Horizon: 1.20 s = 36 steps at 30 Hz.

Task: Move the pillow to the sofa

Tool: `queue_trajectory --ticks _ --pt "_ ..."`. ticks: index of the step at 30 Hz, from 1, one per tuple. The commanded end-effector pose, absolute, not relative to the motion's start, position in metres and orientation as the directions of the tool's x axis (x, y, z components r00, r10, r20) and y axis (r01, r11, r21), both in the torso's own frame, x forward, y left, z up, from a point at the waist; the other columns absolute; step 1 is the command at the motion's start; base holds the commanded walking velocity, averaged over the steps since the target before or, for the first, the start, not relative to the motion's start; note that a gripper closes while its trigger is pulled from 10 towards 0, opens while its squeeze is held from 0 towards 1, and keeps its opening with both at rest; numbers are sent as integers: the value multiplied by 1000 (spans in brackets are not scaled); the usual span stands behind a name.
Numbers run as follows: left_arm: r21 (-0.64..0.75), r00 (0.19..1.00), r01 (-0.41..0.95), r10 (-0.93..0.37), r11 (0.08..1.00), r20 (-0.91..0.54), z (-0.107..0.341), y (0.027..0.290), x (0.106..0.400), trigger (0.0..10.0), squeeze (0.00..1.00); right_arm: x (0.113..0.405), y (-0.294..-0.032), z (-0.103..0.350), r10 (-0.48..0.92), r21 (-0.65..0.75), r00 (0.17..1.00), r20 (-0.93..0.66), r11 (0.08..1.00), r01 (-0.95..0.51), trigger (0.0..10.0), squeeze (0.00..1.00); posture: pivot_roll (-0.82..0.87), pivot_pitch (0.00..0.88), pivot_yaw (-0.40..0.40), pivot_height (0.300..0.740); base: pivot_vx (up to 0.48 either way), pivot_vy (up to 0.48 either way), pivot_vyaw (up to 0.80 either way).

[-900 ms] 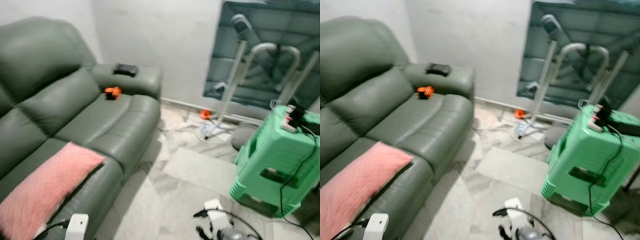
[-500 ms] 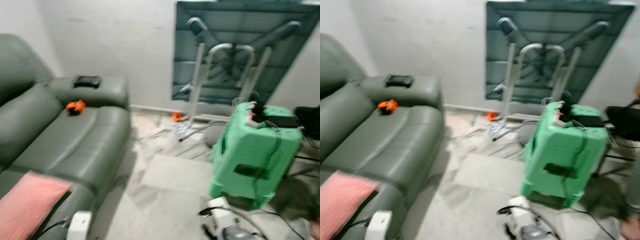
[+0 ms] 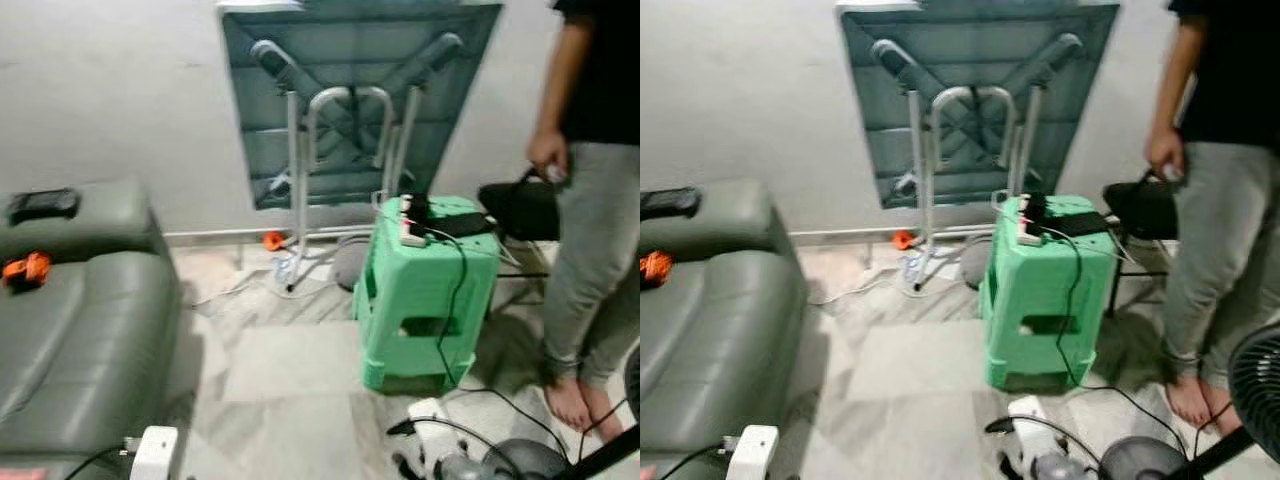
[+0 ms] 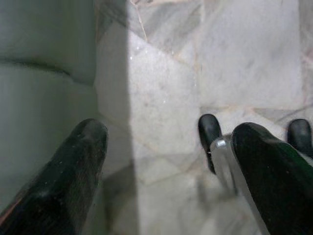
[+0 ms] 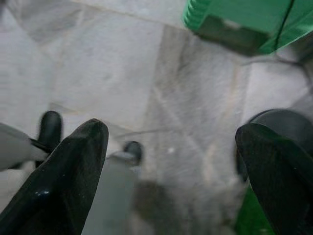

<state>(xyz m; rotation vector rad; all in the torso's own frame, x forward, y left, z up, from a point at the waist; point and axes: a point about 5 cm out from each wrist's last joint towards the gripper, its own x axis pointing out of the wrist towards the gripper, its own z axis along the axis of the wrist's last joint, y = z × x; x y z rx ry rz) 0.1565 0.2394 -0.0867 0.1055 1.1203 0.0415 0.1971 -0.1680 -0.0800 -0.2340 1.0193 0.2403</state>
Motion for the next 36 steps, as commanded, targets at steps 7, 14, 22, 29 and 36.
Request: queue_trajectory --ticks 7,14,22,29,36 --pt "129 451 44 95 991 -887 -84 239 164 10000 0 202 -176 -76 87 -125 518 -851 924 -360 10000 0 -161 0 45 740 301 0 67" --pt "132 449 45 98 990 -888 -84 239 163 10000 0 202 -176 -76 91 -128 517 -851 919 -373 10000 0 -161 0 45 740 301 0 753" --pt "133 447 50 97 990 -889 -84 239 163 10000 0 202 -176 -77 90 -126 513 -854 920 -371 10000 0 -163 0 47 740 303 0 299" --pt "130 446 47 96 990 -890 -84 239 163 10000 0 202 -176 -77 88 -127 511 -855 920 -370 10000 0 -163 0 47 740 302 0 0" --pt "126 446 43 94 991 -890 -84 238 163 10000 0 202 -177 -76 85 -131 508 -857 918 -375 10000 0 -166 0 47 740 303 0 0"
